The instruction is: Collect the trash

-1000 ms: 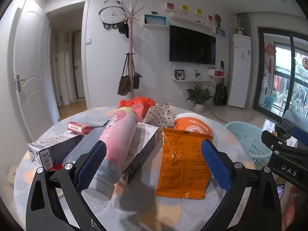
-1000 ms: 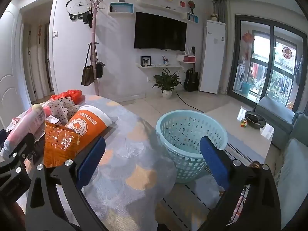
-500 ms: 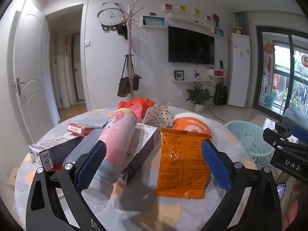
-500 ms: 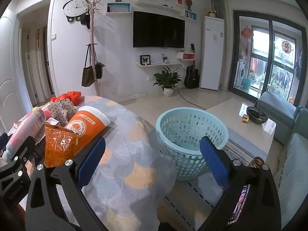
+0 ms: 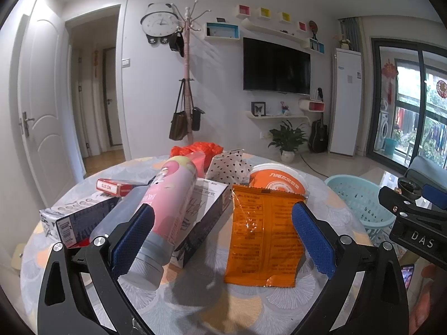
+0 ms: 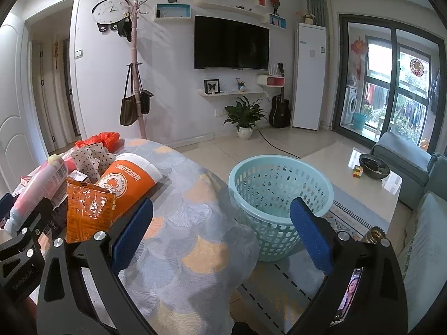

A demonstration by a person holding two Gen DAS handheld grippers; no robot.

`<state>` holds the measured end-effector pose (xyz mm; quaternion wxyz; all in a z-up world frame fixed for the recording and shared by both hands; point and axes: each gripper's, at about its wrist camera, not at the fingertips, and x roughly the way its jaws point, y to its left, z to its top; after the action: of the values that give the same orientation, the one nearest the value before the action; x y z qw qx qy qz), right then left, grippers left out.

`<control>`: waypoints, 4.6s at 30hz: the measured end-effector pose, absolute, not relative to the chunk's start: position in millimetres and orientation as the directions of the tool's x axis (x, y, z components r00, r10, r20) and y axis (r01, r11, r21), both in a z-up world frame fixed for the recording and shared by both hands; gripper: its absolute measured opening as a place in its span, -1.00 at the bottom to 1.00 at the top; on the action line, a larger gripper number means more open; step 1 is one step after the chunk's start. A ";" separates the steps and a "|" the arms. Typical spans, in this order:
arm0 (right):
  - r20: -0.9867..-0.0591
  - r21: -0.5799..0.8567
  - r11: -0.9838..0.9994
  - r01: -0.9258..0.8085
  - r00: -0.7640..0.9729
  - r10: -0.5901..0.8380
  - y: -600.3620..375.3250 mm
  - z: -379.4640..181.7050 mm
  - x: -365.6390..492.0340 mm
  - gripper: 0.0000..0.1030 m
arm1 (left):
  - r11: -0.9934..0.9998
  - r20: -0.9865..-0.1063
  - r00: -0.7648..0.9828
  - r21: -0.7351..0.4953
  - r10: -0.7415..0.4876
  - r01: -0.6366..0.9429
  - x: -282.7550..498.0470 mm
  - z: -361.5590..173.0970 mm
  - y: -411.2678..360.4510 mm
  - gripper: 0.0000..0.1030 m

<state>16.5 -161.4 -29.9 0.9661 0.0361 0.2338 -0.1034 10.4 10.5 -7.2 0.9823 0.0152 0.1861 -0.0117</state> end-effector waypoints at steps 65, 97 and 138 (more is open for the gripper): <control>-0.698 0.197 0.963 -0.186 0.663 0.271 -62.6 -66.6 90.7 0.32 | 0.986 -0.775 0.610 -0.131 -0.167 0.103 96.6 4.4 95.9 -0.09; -0.497 0.199 0.980 -0.028 0.858 0.125 -206.0 20.8 58.3 -0.89 | 0.903 -0.562 0.709 -0.215 -0.425 0.371 89.8 76.4 -23.0 -0.10; -0.721 0.261 0.897 0.357 0.690 -0.065 -379.8 -120.4 163.4 0.07 | 0.816 -0.689 0.484 -0.284 -0.539 0.503 233.9 -14.5 -229.7 0.29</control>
<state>163.4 -379.8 -120.4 0.8984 0.1946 0.3757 -0.1176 233.9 -229.7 -14.5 0.8612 -0.0219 0.4079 -0.3025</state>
